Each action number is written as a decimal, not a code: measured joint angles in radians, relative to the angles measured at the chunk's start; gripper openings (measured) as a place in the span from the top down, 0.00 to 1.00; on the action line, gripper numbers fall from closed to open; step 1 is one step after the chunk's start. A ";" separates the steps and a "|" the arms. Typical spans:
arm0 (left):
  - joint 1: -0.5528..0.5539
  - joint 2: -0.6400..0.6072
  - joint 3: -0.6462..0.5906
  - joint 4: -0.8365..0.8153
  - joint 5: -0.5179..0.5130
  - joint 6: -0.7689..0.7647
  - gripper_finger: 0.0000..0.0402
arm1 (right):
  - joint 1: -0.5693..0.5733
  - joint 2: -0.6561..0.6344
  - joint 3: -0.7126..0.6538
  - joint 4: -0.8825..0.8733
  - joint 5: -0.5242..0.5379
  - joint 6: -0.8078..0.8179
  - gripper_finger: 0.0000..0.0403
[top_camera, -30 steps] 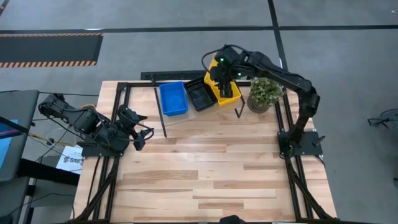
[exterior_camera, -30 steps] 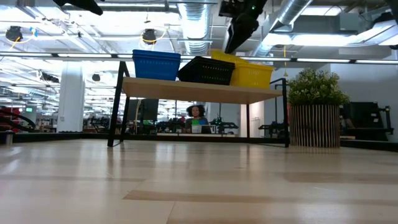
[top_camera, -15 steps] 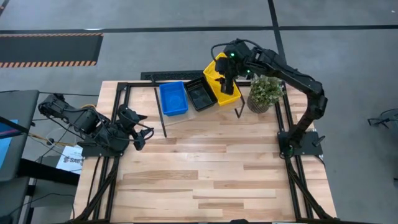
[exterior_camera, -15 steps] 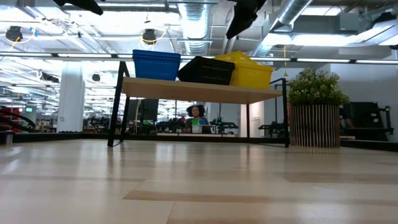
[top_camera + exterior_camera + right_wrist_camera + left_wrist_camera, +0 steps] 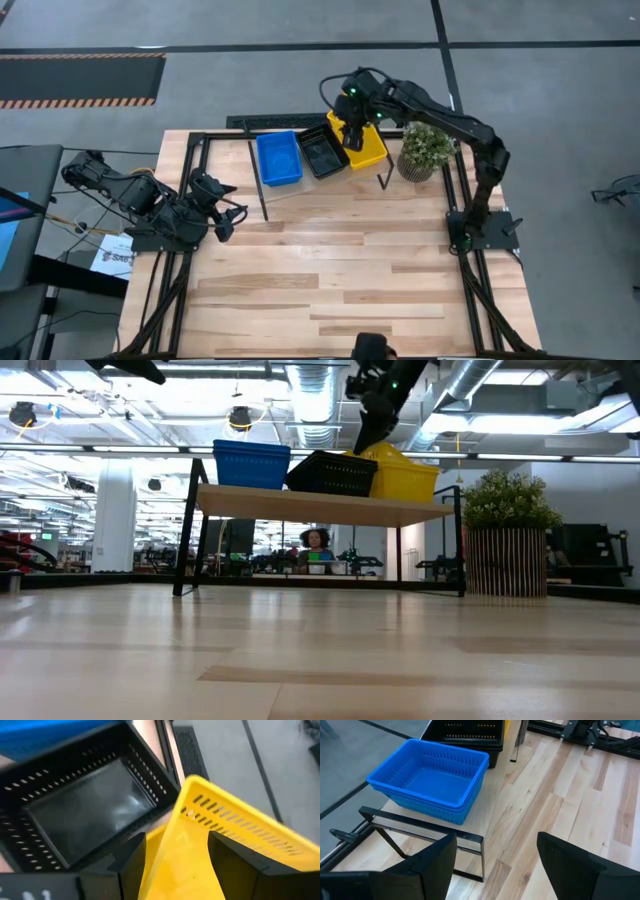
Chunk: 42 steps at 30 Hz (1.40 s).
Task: Stack baskets on shelf by color
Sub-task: Stack the yellow bin on the yellow bins on the shelf
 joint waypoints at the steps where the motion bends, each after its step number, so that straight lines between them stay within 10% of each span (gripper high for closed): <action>1: 0.000 0.000 0.000 0.000 0.003 0.000 0.34 | -0.002 0.006 0.000 -0.004 0.001 0.004 0.42; 7: 0.000 0.000 0.000 0.000 0.004 0.000 0.34 | -0.008 0.007 0.000 -0.047 0.007 0.034 0.48; 16: 0.000 0.000 0.000 0.000 0.005 -0.001 0.34 | 0.003 0.004 0.000 -0.122 0.021 0.014 0.96; 42: 0.000 0.000 0.000 0.000 0.006 0.005 0.34 | 0.203 -0.206 -0.063 -0.365 0.100 -0.232 0.93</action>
